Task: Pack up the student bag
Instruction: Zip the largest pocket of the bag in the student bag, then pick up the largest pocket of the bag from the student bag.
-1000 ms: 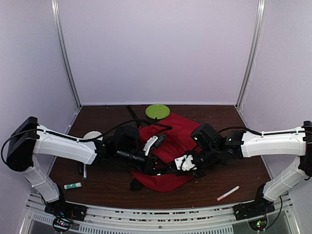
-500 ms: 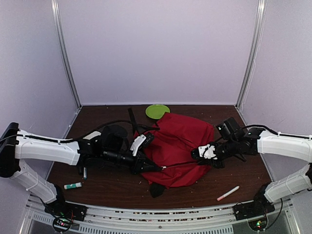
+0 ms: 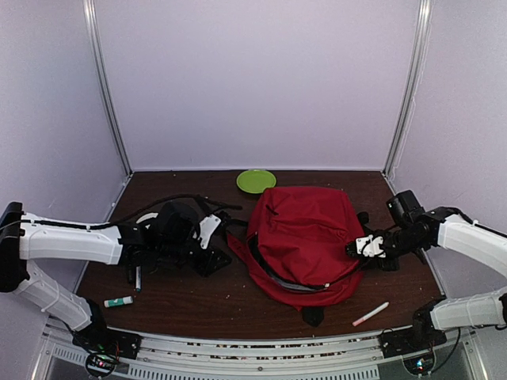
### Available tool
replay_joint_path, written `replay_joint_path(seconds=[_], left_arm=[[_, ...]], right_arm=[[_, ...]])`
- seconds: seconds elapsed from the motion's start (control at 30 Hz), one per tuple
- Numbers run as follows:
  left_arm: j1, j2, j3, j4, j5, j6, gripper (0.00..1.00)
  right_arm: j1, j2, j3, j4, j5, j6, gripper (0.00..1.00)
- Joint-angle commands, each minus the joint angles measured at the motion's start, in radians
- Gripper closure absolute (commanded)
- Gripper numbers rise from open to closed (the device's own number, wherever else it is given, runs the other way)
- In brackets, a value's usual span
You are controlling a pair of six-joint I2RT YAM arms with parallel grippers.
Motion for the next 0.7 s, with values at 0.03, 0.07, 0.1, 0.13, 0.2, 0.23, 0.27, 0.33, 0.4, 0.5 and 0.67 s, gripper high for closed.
replay_joint_path(seconds=[0.03,0.07,0.1,0.13,0.2,0.23,0.27,0.33,0.4,0.5,0.67], left_arm=[[-0.131,0.034,0.101,0.182,0.024,0.147,0.66],[-0.159,0.055,0.127,0.189,0.011,0.19,0.64],[-0.19,0.078,0.153,0.195,-0.001,0.236,0.63],[-0.221,0.107,0.18,0.199,-0.021,0.3,0.62],[-0.277,0.174,0.25,0.165,-0.067,0.44,0.6],[-0.296,0.216,0.291,0.139,-0.089,0.505,0.6],[-0.308,0.256,0.341,0.102,-0.098,0.553,0.6],[-0.322,0.333,0.432,0.029,-0.107,0.641,0.6],[-0.336,0.398,0.504,-0.026,-0.101,0.705,0.6],[-0.34,0.46,0.578,-0.077,-0.067,0.719,0.59],[-0.343,0.514,0.628,-0.105,-0.11,0.737,0.58]], right_arm=[[0.011,-0.034,0.103,-0.279,-0.189,-0.044,0.45],[0.014,-0.035,0.12,-0.3,-0.215,-0.035,0.44],[0.017,-0.037,0.131,-0.311,-0.239,-0.021,0.42],[0.018,-0.037,0.136,-0.308,-0.262,-0.002,0.41],[0.018,-0.027,0.144,-0.298,-0.302,0.024,0.4],[0.018,-0.021,0.146,-0.295,-0.32,0.033,0.39],[0.018,-0.004,0.149,-0.296,-0.334,0.039,0.4],[0.016,0.018,0.167,-0.313,-0.358,0.046,0.4],[0.015,0.028,0.175,-0.329,-0.376,0.049,0.39],[0.014,0.014,0.157,-0.312,-0.382,0.062,0.4],[0.014,0.0,0.138,-0.302,-0.379,0.071,0.4]])
